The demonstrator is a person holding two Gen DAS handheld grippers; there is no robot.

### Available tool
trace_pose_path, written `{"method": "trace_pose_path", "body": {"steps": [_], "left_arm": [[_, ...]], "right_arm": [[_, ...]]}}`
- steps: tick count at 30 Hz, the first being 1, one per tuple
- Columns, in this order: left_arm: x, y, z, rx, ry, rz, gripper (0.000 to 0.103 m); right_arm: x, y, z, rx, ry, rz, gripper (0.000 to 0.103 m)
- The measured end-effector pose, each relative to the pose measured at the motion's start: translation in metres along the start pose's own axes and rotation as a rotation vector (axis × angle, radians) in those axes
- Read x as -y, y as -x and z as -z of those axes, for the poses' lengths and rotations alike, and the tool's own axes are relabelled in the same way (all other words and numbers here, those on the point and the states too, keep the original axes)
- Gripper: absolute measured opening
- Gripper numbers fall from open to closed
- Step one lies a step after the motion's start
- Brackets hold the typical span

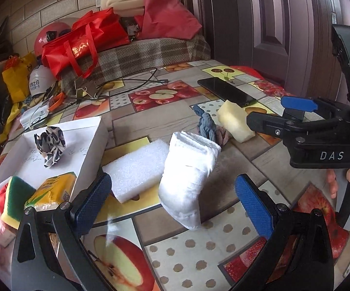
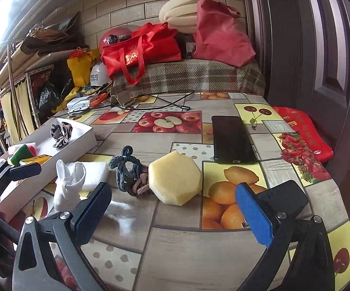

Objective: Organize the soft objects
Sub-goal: 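Grasp the white rolled towel with the left tool while the right tool grasps the yellow octagonal sponge, then carry the towel and sponge into the white box and open both tools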

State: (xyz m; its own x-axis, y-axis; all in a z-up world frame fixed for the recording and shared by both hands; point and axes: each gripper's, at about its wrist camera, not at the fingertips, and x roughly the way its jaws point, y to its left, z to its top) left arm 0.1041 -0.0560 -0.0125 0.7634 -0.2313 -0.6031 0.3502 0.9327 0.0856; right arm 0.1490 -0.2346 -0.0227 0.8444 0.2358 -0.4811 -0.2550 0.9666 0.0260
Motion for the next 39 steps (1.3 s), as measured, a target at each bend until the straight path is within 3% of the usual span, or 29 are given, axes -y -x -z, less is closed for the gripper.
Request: {"method": "trace_pose_path", "body": {"steps": [9,10,12,14,15,20,30,39], "left_arm": [[0.007,-0.017,-0.007,-0.039,-0.030,0.000,0.095],[0.007,-0.019,-0.008,-0.048,-0.028,-0.001,0.090],[0.006,-0.024,-0.008,-0.074,-0.023,-0.002,0.069],[0.005,-0.027,-0.008,-0.090,-0.018,0.006,0.039],[0.005,-0.027,-0.007,-0.089,-0.016,0.011,0.036],[0.006,-0.013,-0.006,-0.017,-0.023,0.019,0.033],[0.003,0.022,-0.003,0.163,0.007,-0.046,0.033],[0.003,0.038,0.004,0.209,0.028,-0.037,0.033]], "right_arm": [[0.009,-0.055,-0.015,-0.147,-0.068,-0.005,0.087],[0.009,-0.060,-0.015,-0.175,-0.068,-0.009,0.080],[0.009,-0.068,-0.013,-0.218,-0.069,-0.022,0.071],[0.009,-0.067,-0.012,-0.217,-0.073,-0.031,0.063],[0.009,-0.065,-0.012,-0.208,-0.073,-0.039,0.061],[0.005,-0.047,-0.015,-0.121,-0.051,-0.031,0.058],[0.000,0.005,-0.011,0.126,-0.051,0.063,0.058],[-0.022,0.026,-0.002,0.182,0.023,0.083,0.058]]}}
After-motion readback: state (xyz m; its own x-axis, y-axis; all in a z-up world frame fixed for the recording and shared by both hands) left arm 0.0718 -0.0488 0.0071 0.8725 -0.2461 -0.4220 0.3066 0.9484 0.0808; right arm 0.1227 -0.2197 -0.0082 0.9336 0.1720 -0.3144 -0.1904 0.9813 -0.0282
